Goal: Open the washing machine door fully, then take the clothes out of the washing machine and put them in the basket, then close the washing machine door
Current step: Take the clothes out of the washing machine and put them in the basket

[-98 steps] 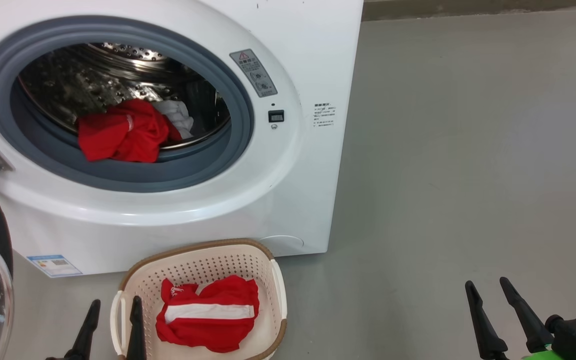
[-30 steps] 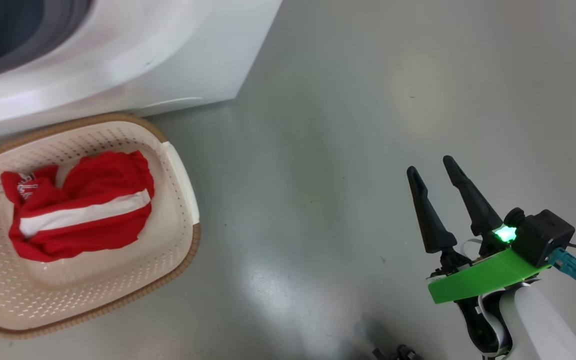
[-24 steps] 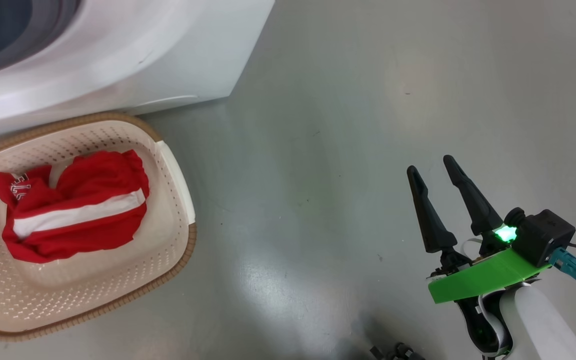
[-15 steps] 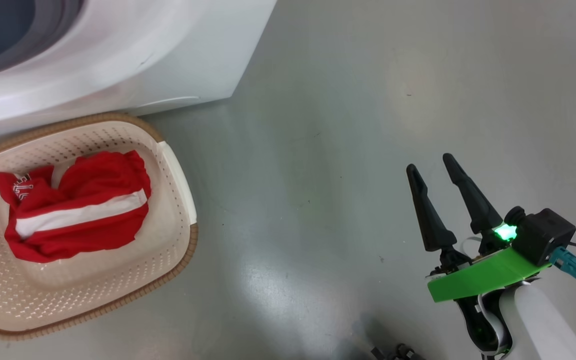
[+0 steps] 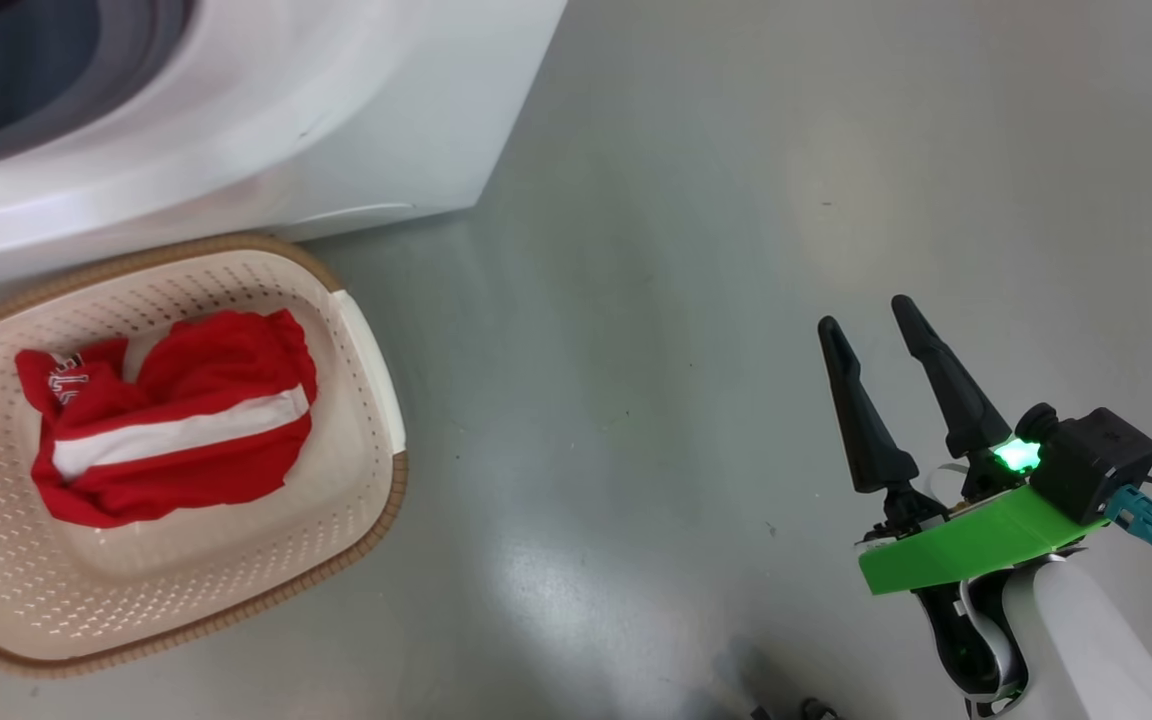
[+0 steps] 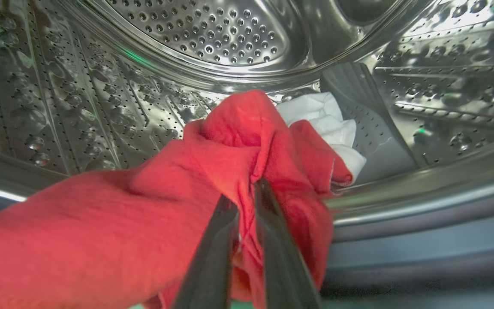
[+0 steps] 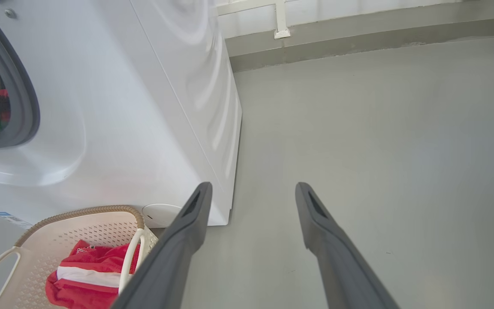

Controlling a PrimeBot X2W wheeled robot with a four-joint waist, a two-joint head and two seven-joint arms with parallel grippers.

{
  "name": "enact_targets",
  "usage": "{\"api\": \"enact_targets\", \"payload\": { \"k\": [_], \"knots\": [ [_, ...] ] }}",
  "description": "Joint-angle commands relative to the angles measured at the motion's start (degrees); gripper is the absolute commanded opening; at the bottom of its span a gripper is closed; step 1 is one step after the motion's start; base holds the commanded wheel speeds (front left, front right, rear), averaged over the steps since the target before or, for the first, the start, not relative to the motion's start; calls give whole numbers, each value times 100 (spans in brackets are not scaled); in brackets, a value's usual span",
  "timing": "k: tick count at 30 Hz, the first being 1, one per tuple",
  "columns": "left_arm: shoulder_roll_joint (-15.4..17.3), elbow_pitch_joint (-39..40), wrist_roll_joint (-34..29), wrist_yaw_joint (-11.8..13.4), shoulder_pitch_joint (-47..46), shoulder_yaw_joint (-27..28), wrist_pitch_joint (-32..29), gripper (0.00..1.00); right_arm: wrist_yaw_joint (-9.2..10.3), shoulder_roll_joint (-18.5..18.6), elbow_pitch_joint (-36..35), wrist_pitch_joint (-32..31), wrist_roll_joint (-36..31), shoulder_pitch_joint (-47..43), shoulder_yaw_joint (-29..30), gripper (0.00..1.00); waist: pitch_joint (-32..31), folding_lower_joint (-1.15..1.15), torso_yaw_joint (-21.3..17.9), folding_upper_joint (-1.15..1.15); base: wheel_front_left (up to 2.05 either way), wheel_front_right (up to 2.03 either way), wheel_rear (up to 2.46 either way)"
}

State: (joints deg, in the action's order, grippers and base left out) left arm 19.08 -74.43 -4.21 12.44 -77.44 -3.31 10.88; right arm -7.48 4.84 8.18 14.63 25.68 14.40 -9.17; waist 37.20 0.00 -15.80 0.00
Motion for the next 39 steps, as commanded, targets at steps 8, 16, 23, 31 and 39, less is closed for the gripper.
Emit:
{"api": "enact_targets", "payload": {
  "k": [8,16,23,31,39],
  "knots": [
    [-8,569,388,-201,433,185,401,0,-1,77,-119,37,58,-69,-51,100,-233,0,181,0,0,0,0],
    [-336,2526,816,-313,1487,459,410,0,-1,182,-138,37,7,-149,50,100,-447,0,435,0,0,0,0],
    [-649,3846,968,-404,2507,703,411,0,-1,250,-127,37,-36,-255,115,100,-701,0,632,0,0,0,0],
    [-950,4725,735,-505,3459,683,411,0,-1,319,-122,37,-74,-420,207,100,-990,0,817,0,0,0,0],
    [-1194,5534,686,-611,4248,726,411,0,-1,341,-119,37,-112,-566,261,100,-1214,0,919,0,0,0,0]
  ]
}}
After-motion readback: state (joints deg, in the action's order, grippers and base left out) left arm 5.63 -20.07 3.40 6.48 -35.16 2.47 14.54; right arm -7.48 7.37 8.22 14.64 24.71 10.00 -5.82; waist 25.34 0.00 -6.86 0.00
